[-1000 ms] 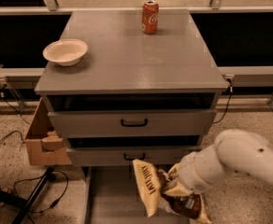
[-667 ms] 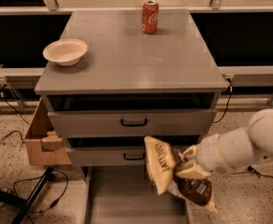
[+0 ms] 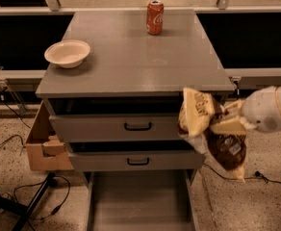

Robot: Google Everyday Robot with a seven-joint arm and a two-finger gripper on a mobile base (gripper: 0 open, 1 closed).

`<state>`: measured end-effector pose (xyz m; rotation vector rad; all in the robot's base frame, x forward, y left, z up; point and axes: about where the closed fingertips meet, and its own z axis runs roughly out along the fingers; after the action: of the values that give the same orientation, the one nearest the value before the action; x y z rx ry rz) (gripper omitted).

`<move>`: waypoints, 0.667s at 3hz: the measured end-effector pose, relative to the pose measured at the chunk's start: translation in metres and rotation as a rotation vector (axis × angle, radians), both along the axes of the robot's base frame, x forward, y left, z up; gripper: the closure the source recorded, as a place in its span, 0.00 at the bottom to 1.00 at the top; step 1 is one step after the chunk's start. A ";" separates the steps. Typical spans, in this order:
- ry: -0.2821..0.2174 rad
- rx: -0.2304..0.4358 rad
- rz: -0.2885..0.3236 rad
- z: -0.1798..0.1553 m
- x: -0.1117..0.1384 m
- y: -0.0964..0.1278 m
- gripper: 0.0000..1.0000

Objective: Pick brown chip bag from bottom drawer and place on counter

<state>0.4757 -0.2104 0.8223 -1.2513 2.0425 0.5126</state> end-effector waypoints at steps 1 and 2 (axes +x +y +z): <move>-0.024 0.012 -0.137 0.054 0.052 -0.024 1.00; -0.092 -0.025 -0.287 0.117 0.099 -0.032 1.00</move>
Offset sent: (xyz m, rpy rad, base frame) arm 0.1527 -0.0471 0.2073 -0.0918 -0.1995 -0.5037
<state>0.5748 -0.2422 0.9389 -0.9548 2.1086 0.2903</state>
